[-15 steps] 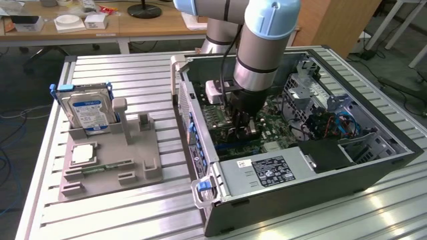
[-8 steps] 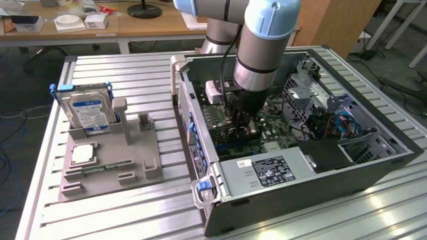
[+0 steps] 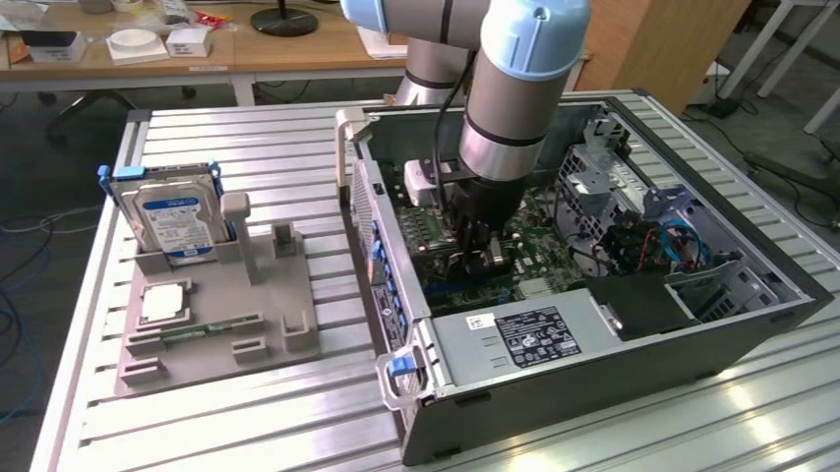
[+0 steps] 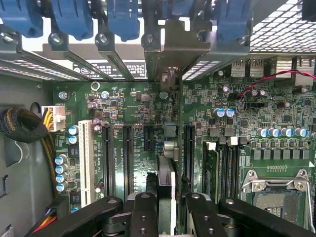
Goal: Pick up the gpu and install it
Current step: 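Insert the gpu into the slot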
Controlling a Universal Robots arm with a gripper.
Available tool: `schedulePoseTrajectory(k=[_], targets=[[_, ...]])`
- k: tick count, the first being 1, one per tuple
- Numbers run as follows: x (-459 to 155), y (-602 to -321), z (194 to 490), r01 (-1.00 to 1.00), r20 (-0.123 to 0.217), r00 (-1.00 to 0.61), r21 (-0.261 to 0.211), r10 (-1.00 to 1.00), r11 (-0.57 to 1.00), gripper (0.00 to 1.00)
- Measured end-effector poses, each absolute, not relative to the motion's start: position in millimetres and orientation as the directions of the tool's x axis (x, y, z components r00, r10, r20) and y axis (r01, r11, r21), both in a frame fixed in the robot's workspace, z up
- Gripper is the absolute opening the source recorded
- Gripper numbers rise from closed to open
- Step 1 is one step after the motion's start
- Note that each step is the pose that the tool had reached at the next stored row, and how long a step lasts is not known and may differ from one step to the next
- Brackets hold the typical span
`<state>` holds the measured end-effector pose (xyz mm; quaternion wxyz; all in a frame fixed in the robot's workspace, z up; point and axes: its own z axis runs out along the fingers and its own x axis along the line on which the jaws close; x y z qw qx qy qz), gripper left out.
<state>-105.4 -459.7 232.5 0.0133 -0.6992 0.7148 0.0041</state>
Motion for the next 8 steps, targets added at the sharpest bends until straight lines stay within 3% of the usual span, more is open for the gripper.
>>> schedulePoseTrajectory(k=[8], targets=[[-105.4, -459.5, 233.4, -1.000, -0.026, -0.022, -0.013, -0.999, 0.022, 0.27]])
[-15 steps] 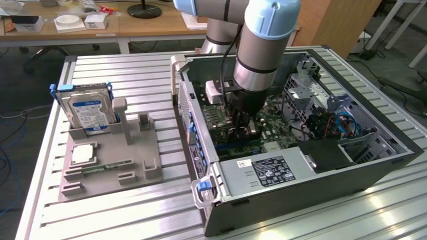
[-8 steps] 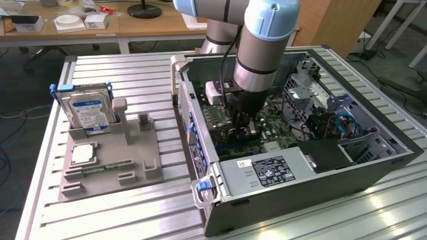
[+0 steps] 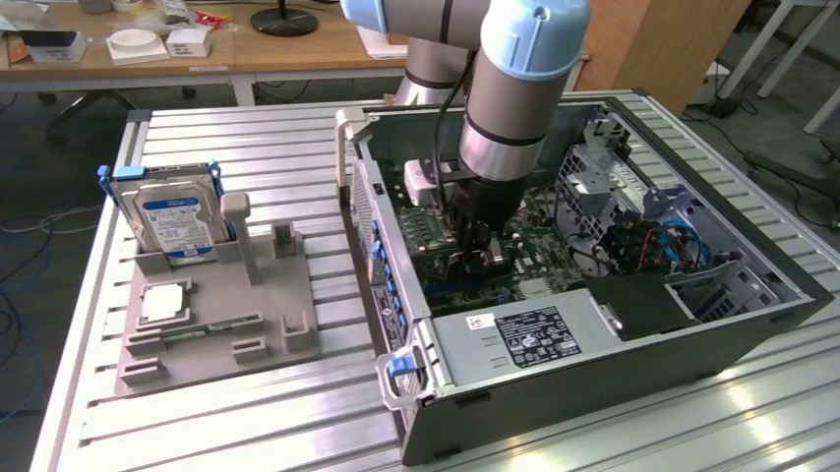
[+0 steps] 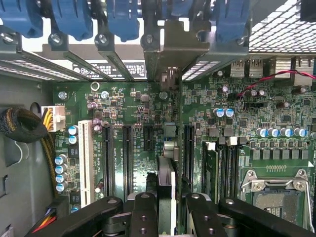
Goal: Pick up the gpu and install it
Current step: 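Insert the gpu into the slot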
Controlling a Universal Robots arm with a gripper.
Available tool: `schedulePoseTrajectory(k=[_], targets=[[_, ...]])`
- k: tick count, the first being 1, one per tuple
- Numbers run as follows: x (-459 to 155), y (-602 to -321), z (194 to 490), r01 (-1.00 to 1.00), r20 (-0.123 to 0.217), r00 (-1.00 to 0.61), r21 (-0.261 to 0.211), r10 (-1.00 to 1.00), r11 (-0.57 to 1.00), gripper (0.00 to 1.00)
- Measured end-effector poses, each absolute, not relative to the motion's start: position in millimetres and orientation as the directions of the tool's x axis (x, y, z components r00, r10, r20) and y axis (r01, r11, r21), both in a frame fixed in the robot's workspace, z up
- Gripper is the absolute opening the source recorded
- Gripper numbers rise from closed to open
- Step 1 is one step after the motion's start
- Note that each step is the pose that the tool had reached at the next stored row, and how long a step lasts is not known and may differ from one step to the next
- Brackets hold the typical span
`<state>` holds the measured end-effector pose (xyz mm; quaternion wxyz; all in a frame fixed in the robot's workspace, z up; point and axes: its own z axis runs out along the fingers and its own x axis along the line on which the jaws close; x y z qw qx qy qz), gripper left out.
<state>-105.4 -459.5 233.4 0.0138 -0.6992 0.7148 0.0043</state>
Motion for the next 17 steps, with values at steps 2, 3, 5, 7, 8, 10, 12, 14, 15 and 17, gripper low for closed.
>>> schedulePoseTrajectory(k=[2, 3, 5, 7, 8, 10, 12, 14, 15, 17], targets=[[-105.4, -459.5, 233.6, -1.000, -0.025, -0.022, -0.013, -0.999, 0.022, 0.27], [-105.4, -459.6, 233.6, -1.000, -0.025, -0.022, -0.013, -0.999, 0.022, 0.27], [-105.4, -459.6, 233.6, -1.000, -0.025, -0.022, -0.013, -0.999, 0.022, 0.27], [-104.7, -459.6, 233.6, -1.000, -0.025, -0.022, -0.013, -0.999, 0.022, 0.27], [-104.7, -459.6, 233.6, -1.000, -0.025, -0.022, -0.013, -0.999, 0.022, 0.27], [-104.6, -459.6, 233.6, -1.000, -0.025, -0.022, -0.013, -0.999, 0.022, 0.27], [-104.5, -459.6, 233.4, -1.000, -0.025, -0.021, -0.013, -0.999, 0.022, 0.27], [-104.5, -459.6, 233.1, -1.000, -0.025, -0.021, -0.013, -0.999, 0.022, 0.27], [-104.5, -459.6, 232.9, -1.000, -0.025, -0.021, -0.013, -0.999, 0.022, 0.27], [-104.5, -459.6, 232.2, -1.000, -0.025, -0.021, -0.013, -0.999, 0.022, 0.27]])
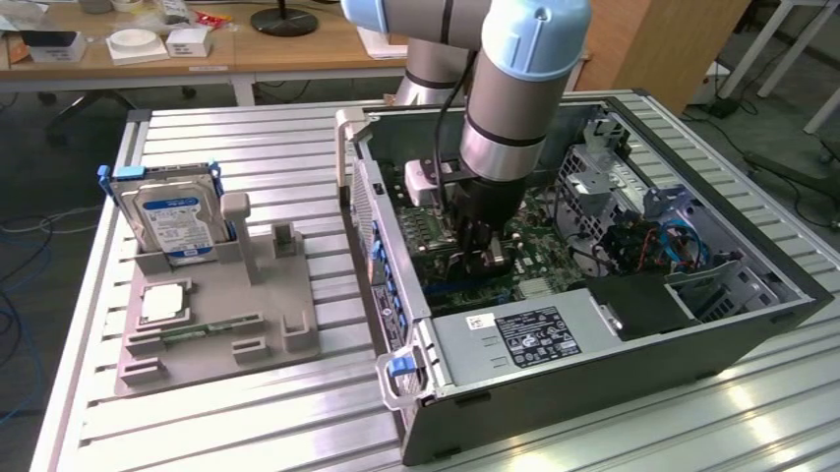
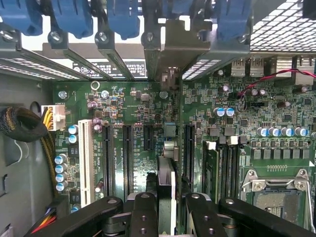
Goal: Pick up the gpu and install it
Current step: 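Insert the gpu into the slot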
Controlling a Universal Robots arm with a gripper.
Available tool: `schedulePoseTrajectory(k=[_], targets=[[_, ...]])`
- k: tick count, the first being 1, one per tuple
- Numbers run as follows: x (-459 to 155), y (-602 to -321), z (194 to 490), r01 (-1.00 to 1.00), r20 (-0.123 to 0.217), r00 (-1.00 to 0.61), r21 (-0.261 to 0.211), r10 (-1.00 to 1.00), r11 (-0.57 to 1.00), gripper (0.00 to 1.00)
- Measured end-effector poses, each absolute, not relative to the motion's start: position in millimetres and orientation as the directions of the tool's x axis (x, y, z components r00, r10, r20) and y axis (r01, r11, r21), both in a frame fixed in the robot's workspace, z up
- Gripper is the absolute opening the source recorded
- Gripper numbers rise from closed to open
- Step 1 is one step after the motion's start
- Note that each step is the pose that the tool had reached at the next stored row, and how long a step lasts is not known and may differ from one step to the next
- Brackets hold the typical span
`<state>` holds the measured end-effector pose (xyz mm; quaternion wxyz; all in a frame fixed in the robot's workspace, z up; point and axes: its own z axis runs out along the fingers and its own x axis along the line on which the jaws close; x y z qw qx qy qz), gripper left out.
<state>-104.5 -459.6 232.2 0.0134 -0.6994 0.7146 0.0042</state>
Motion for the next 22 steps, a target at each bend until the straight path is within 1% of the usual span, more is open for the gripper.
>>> schedulePoseTrajectory(k=[22], targets=[[-106.4, -459.6, 229.8, -1.000, -0.025, -0.021, -0.013, -0.999, 0.022, 0.27]])
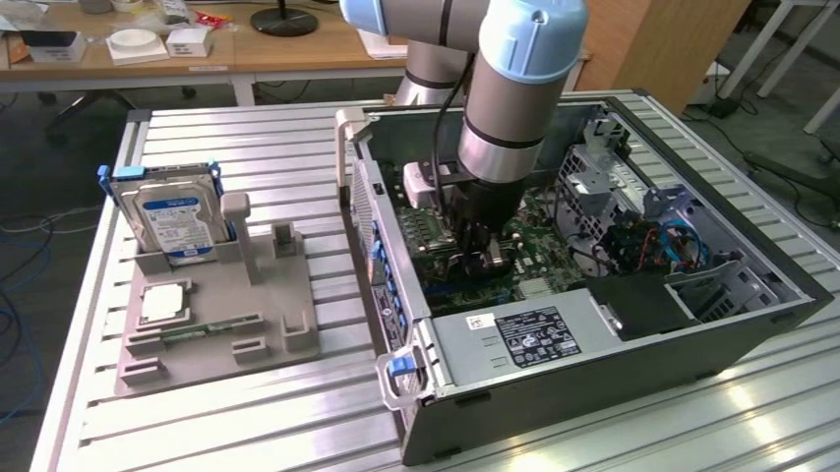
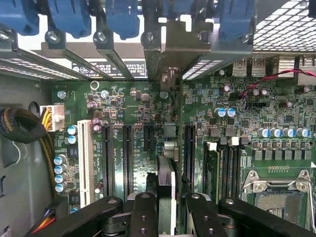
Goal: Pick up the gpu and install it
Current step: 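Insert the gpu into the slot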
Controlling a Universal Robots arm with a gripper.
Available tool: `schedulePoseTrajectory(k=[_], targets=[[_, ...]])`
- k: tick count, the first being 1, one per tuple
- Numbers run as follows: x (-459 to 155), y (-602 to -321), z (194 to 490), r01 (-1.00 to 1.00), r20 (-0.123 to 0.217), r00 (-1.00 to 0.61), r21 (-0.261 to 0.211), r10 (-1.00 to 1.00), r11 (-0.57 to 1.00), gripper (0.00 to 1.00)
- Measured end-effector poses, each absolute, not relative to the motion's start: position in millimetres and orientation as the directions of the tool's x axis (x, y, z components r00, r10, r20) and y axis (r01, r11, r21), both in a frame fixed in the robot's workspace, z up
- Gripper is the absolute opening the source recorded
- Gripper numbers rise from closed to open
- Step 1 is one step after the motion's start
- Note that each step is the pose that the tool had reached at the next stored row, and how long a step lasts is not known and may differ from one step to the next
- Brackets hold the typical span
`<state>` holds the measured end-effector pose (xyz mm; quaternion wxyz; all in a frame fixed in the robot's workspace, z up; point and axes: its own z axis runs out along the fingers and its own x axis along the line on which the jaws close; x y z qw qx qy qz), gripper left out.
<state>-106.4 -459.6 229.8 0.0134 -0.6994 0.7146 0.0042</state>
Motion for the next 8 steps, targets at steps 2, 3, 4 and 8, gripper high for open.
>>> schedulePoseTrajectory(k=[2, 3, 4, 8], targets=[[-106.4, -459.6, 229.8, -1.000, -0.025, -0.021, -0.013, -0.999, 0.022, 0.27], [-106.4, -459.6, 229.8, -1.000, -0.025, -0.021, -0.013, -0.999, 0.022, 0.27], [-106.4, -459.6, 229.6, -1.000, -0.025, -0.021, -0.013, -0.999, 0.022, 0.27], [-106.4, -459.6, 228.3, -1.000, -0.025, -0.021, -0.013, -0.999, 0.022, 0.27]])
